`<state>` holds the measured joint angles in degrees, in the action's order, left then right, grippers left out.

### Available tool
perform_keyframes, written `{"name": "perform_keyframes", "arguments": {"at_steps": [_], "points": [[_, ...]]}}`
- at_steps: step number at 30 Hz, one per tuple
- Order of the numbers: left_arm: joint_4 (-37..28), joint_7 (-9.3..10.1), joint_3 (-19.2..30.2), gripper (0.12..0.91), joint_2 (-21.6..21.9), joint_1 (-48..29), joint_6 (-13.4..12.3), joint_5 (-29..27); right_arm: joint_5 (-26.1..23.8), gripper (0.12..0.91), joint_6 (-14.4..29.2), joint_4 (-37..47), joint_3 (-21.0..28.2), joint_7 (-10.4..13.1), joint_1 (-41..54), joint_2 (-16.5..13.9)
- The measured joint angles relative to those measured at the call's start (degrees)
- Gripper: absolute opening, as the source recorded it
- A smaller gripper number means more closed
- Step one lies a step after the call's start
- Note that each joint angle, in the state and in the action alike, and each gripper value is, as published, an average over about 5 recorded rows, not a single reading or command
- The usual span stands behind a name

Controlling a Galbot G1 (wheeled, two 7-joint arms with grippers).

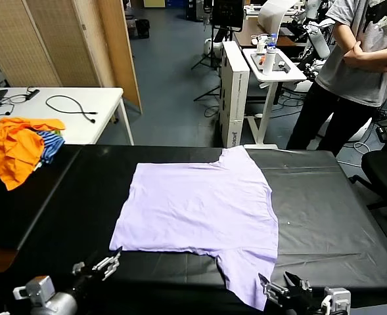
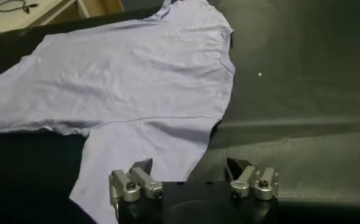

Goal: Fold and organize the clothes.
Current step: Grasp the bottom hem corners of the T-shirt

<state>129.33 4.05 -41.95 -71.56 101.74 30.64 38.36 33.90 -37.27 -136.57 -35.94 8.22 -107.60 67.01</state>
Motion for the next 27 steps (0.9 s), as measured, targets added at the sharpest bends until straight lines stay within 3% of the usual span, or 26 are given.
{"name": "perform_keyframes", "arguments": {"at_steps": [5,12,15,22,27], "points": [[-1.41,0.27,0.4,0.894,-0.34,-1.47,-0.3,0.16,-0.48,0.907,-0.22,0.14,0.49,-0.09,-0.04,0.17],[-4.07,0.64,0.55,0.729,-0.25,-4.05,-0.89,0.82,-0.69,0.877,-0.62,0.62,1.1,-0.15,-0.51,0.27],[-4.52,0.64,0.82,0.644,-0.43,-4.39,-0.93,0.77,-0.9,0.772,-0.74,0.84,1.55,-0.05,-0.64,0.33],[-4.86,0.42,1.13,0.261,-0.88,-4.21,-0.94,0.41,-1.45,0.447,-1.14,1.02,2.8,-0.01,-0.77,0.49],[-4.98,0.36,1.14,0.173,-0.95,-3.75,-1.01,0.24,-1.6,0.201,-1.32,0.8,3.03,-0.08,-1.09,0.46]]}}
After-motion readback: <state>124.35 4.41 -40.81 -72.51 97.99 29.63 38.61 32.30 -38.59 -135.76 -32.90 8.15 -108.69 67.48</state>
